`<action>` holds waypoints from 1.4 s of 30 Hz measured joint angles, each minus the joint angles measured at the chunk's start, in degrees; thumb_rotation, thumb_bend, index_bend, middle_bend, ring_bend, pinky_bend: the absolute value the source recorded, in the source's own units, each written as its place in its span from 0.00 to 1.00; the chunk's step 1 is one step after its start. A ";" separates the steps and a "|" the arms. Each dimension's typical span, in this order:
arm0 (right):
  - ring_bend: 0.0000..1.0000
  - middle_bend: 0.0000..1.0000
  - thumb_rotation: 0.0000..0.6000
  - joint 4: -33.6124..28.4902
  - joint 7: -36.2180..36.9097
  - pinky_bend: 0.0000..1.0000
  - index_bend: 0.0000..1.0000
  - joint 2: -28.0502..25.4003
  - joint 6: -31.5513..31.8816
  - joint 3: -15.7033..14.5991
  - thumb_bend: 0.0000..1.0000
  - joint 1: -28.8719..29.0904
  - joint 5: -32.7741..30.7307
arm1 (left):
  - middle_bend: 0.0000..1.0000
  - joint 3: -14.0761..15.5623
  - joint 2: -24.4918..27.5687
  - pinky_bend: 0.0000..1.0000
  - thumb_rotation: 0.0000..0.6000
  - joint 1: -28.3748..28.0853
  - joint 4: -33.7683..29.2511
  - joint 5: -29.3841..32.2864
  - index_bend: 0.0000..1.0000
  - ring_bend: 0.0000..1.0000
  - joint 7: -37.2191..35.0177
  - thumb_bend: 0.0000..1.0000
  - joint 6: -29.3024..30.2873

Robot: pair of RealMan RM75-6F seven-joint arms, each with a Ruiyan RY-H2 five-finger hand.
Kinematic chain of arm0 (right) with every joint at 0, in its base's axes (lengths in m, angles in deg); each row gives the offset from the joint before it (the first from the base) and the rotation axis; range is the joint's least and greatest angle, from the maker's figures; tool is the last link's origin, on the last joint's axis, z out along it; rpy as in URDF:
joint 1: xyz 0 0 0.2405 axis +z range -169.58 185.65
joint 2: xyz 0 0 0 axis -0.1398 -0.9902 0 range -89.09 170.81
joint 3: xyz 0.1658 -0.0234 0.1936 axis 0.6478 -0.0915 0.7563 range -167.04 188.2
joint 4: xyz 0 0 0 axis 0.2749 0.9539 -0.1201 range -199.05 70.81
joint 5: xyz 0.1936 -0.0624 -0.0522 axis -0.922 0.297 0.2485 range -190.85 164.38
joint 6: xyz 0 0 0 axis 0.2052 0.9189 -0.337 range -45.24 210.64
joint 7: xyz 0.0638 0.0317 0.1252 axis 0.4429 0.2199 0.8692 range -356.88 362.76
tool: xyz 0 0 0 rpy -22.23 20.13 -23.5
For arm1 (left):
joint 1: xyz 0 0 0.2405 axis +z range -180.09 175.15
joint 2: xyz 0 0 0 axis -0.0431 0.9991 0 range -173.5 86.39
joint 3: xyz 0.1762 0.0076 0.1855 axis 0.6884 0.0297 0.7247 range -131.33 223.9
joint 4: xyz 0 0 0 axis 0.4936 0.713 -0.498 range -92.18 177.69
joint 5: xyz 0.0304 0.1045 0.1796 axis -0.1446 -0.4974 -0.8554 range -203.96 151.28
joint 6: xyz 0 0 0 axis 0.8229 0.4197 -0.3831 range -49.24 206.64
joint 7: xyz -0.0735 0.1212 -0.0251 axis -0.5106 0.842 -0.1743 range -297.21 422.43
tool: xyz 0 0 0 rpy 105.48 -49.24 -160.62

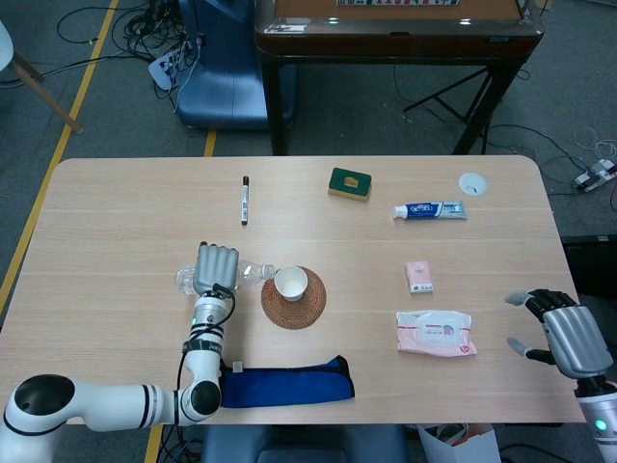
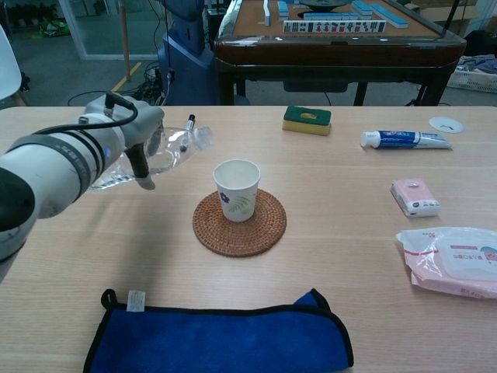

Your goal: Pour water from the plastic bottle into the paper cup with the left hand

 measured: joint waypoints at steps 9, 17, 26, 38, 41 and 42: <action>0.33 0.41 1.00 -0.03 0.30 0.37 0.37 -0.15 0.25 -0.01 0.04 -0.10 0.11 | 0.77 1.73 -1.32 0.36 1.00 -0.94 1.92 -1.16 0.71 0.44 2.29 0.09 1.35; 0.33 0.41 1.00 -0.13 0.31 0.37 0.37 -0.21 0.24 -0.03 0.04 -0.10 0.14 | 0.77 2.09 -1.87 0.36 1.00 -1.15 2.39 -1.30 0.71 0.44 3.65 0.09 2.18; 0.33 0.41 1.00 -0.14 0.08 0.37 0.37 -0.17 -0.04 -0.09 0.04 -0.02 0.12 | 0.77 2.20 -2.96 0.36 1.00 -1.40 4.21 -1.71 0.71 0.44 4.97 0.09 3.12; 0.33 0.41 1.00 -0.17 0.38 0.37 0.37 -0.27 0.32 -0.13 0.04 -0.14 0.33 | 0.77 2.90 -3.88 0.36 1.00 -1.26 4.66 -2.26 0.71 0.44 7.45 0.09 4.21; 0.33 0.41 1.00 -0.16 0.45 0.37 0.37 -0.33 0.34 -0.13 0.04 -0.15 0.34 | 0.77 2.76 -4.05 0.36 1.00 -1.26 4.72 -2.33 0.71 0.44 7.85 0.09 4.30; 0.33 0.41 1.00 -0.17 0.47 0.37 0.37 -0.34 0.35 -0.13 0.03 -0.16 0.35 | 0.77 2.77 -4.09 0.36 1.00 -1.27 4.76 -2.38 0.71 0.44 8.00 0.09 4.33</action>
